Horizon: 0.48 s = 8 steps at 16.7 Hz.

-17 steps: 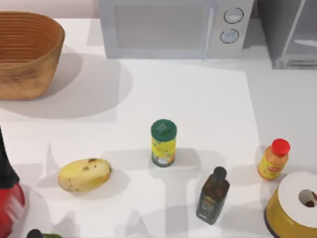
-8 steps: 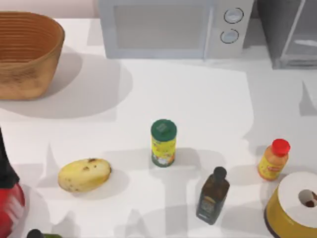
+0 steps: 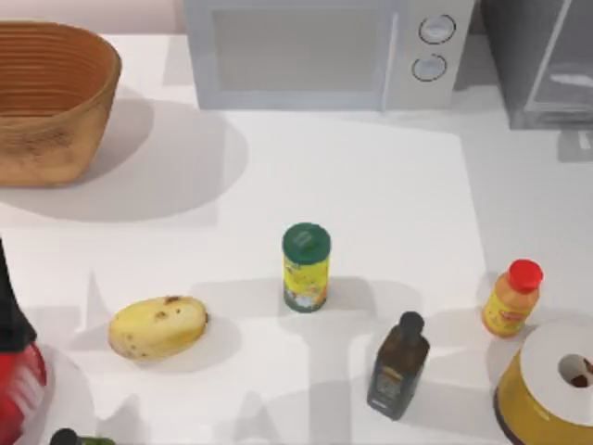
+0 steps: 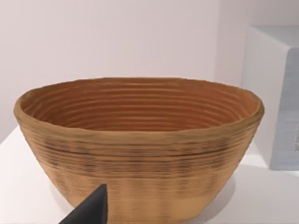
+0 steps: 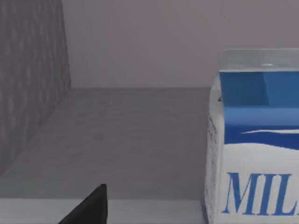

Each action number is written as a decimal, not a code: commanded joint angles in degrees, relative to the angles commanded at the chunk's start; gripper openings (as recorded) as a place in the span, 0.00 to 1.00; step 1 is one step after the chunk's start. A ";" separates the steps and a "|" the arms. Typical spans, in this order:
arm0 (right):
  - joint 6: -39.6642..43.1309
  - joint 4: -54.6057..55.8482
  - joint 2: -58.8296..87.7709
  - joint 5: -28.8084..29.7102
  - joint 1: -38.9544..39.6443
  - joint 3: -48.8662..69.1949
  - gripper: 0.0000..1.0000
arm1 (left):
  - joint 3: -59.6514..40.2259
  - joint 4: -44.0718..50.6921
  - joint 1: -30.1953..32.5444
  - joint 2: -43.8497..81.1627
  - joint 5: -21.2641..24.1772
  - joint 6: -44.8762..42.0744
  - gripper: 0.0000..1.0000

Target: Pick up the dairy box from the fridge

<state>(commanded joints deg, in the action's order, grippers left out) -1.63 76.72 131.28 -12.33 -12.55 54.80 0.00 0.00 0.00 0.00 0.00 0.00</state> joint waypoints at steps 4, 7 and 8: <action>1.15 -1.18 1.40 0.97 -0.91 2.48 1.00 | 0.00 0.00 0.00 0.00 0.00 0.00 1.00; 1.07 -1.04 1.12 0.89 -0.68 2.27 1.00 | 0.00 0.00 0.00 0.00 0.00 0.00 1.00; 1.09 -1.18 1.27 0.94 -0.70 2.46 1.00 | 0.00 0.00 0.00 0.00 0.00 0.00 1.00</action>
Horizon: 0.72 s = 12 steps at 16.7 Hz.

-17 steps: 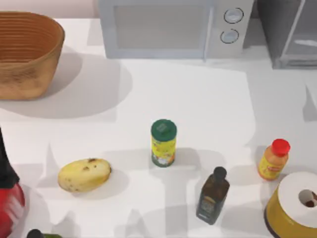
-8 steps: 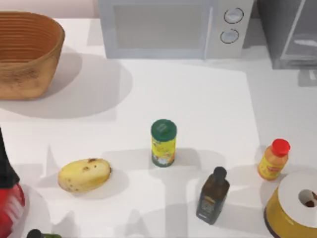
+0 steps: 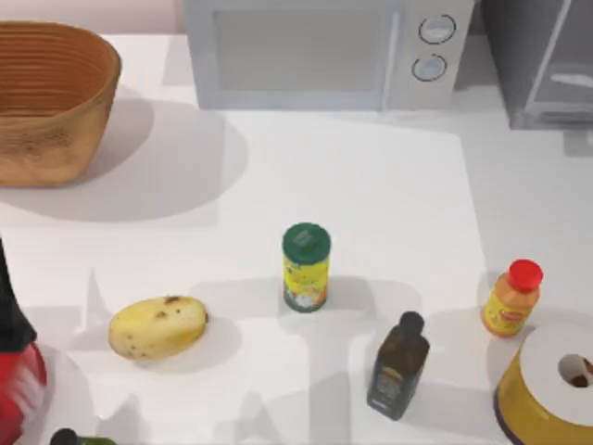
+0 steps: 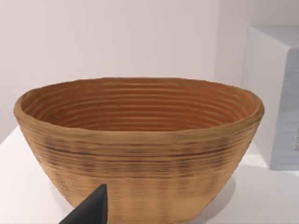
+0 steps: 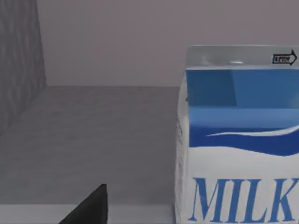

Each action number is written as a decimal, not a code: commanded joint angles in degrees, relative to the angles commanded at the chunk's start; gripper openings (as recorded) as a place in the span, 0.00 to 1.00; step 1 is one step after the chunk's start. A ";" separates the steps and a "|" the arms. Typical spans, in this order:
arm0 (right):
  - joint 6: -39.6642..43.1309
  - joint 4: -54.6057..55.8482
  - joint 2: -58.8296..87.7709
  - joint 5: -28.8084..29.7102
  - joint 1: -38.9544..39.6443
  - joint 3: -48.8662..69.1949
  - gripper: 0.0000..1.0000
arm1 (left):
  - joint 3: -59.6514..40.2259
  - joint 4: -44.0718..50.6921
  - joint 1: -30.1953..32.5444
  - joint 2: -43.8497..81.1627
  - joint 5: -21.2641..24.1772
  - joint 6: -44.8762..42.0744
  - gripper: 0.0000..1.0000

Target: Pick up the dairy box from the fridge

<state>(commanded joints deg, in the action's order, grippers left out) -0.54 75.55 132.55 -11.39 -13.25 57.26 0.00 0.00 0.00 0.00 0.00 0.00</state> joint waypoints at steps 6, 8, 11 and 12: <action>0.10 -6.44 5.24 1.11 0.82 11.97 1.00 | 0.00 0.00 0.00 0.00 0.00 0.00 1.00; 0.13 -8.82 6.74 1.49 1.18 15.67 1.00 | 0.00 0.00 0.00 0.00 0.00 0.00 1.00; 0.14 -9.83 7.24 1.66 1.33 16.92 1.00 | 0.00 0.00 0.00 0.00 0.00 0.00 1.00; 0.14 -9.83 7.24 1.66 1.33 16.92 1.00 | 0.00 0.00 0.00 0.00 0.00 0.00 1.00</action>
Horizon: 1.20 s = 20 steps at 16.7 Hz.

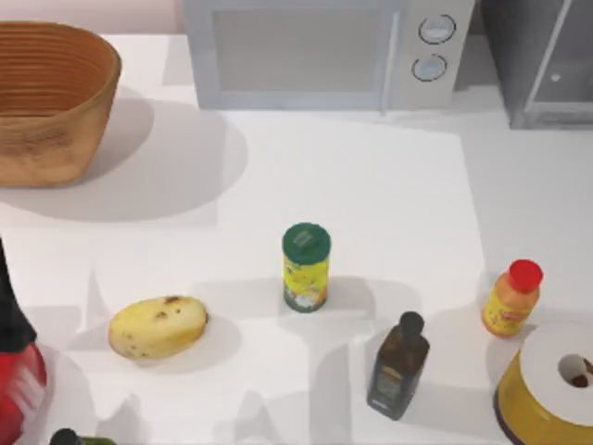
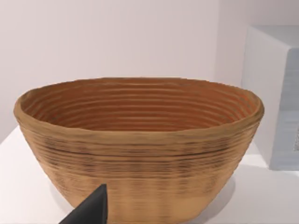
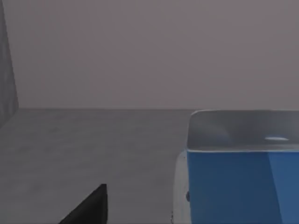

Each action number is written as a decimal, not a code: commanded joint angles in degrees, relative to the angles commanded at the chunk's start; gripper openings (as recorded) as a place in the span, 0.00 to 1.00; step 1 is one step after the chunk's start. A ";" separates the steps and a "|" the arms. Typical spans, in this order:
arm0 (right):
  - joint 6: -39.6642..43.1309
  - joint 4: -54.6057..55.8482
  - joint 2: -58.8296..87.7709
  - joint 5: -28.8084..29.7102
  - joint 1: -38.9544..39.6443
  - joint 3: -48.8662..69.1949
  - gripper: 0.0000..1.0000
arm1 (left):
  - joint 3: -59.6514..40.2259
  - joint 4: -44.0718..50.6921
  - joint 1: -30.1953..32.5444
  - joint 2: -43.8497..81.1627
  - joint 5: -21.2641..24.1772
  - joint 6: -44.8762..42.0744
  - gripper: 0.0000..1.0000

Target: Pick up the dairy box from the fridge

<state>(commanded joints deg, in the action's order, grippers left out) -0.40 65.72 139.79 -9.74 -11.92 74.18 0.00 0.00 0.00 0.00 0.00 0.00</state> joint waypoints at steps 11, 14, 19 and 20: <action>0.00 0.00 0.00 0.00 0.00 0.00 0.25 | 0.00 0.00 0.00 0.00 0.00 0.00 1.00; 0.00 0.00 0.00 0.00 0.00 0.00 0.02 | 0.00 0.00 0.00 0.00 0.00 0.00 1.00; 0.00 0.00 0.00 0.00 0.00 0.00 0.00 | 0.00 0.00 0.00 0.00 0.00 0.00 1.00; 0.00 0.00 0.00 0.00 0.00 0.00 0.00 | 0.00 0.00 0.00 0.00 0.00 0.00 1.00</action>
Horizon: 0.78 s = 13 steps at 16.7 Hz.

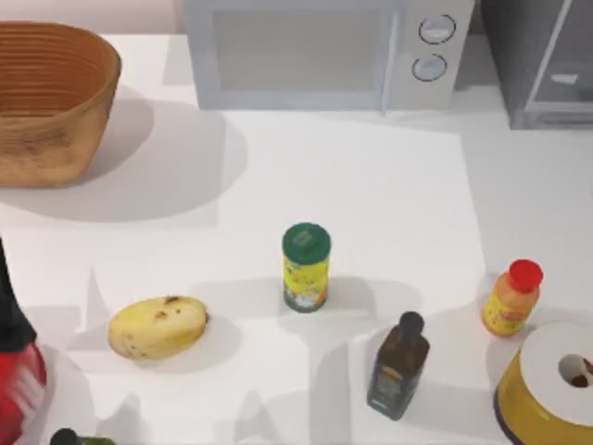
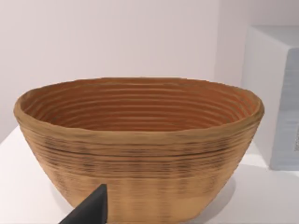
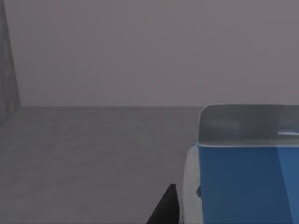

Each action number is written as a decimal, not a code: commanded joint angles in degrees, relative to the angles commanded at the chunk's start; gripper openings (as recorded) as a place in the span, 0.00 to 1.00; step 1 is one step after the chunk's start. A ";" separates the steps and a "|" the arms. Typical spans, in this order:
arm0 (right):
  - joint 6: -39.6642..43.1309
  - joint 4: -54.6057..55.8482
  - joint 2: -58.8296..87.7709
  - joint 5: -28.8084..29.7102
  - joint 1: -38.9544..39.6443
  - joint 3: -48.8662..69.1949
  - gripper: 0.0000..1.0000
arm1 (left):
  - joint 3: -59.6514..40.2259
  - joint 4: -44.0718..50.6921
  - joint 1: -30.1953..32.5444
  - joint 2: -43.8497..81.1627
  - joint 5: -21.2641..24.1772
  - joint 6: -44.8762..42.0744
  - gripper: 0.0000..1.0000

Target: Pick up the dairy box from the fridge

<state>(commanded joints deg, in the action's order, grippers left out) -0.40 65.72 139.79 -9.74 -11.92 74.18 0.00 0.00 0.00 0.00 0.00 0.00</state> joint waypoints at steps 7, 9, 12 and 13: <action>0.33 -3.56 -3.93 -0.16 -0.01 -0.15 0.00 | 0.00 0.00 0.00 0.00 0.00 0.00 1.00; 0.00 -6.51 -6.77 -0.10 -0.12 -0.19 0.00 | 0.00 0.00 0.00 0.00 0.00 0.00 1.00; -0.17 -7.90 -8.18 -0.07 -0.17 -0.18 0.00 | 0.00 0.00 0.00 0.00 0.00 0.00 1.00; -0.17 -7.90 -8.18 -0.07 -0.17 -0.18 0.00 | 0.00 0.00 0.00 0.00 0.00 0.00 1.00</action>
<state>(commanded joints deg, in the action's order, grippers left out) -0.56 57.82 131.61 -9.81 -12.08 74.00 0.00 0.00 0.00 0.00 0.00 0.00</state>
